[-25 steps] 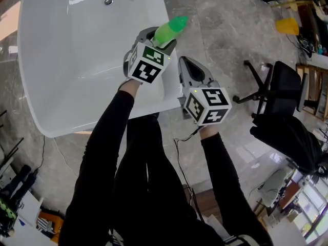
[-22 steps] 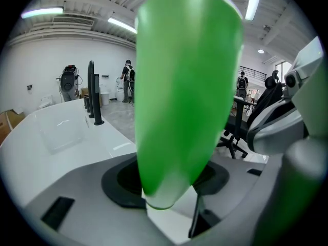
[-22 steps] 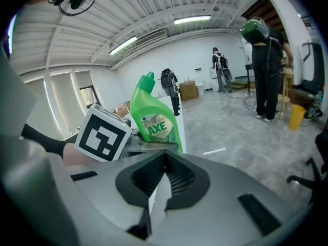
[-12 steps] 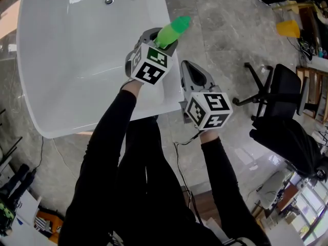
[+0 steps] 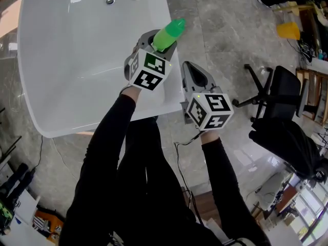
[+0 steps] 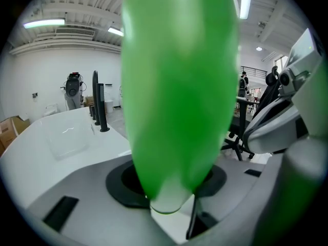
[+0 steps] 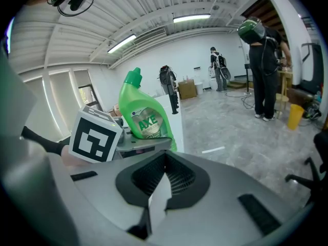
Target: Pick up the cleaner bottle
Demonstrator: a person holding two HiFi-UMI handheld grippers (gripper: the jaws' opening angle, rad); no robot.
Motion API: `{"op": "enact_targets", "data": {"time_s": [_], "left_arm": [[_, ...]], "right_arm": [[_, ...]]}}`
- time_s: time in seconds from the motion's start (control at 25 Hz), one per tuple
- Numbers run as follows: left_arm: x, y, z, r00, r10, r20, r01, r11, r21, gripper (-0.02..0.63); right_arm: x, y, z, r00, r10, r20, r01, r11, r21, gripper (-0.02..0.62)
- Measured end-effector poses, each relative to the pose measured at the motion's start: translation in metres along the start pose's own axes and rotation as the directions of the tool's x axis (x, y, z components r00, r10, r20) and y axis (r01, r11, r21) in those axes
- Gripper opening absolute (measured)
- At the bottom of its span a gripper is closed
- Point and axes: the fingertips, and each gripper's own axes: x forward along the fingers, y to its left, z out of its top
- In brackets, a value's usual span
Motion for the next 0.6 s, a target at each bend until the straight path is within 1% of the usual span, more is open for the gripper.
{"op": "enact_targets", "data": {"time_s": [0.32,0.6], "left_arm": [[-0.036,0.019,0.022,0.997,0.066,0.044,-0.065,0.998,-0.025,0.198],[-0.086,0.046,0.045,0.986,0.147,0.077,-0.145,0.989,-0.032,0.198]], "right_arm": [[-0.005,0.015,0.019,0.999,0.022,0.024,-0.021,0.999,-0.028,0.002],[-0.013,0.048,0.045,0.996,0.070,0.053,-0.066,0.995,-0.075,0.002]]}}
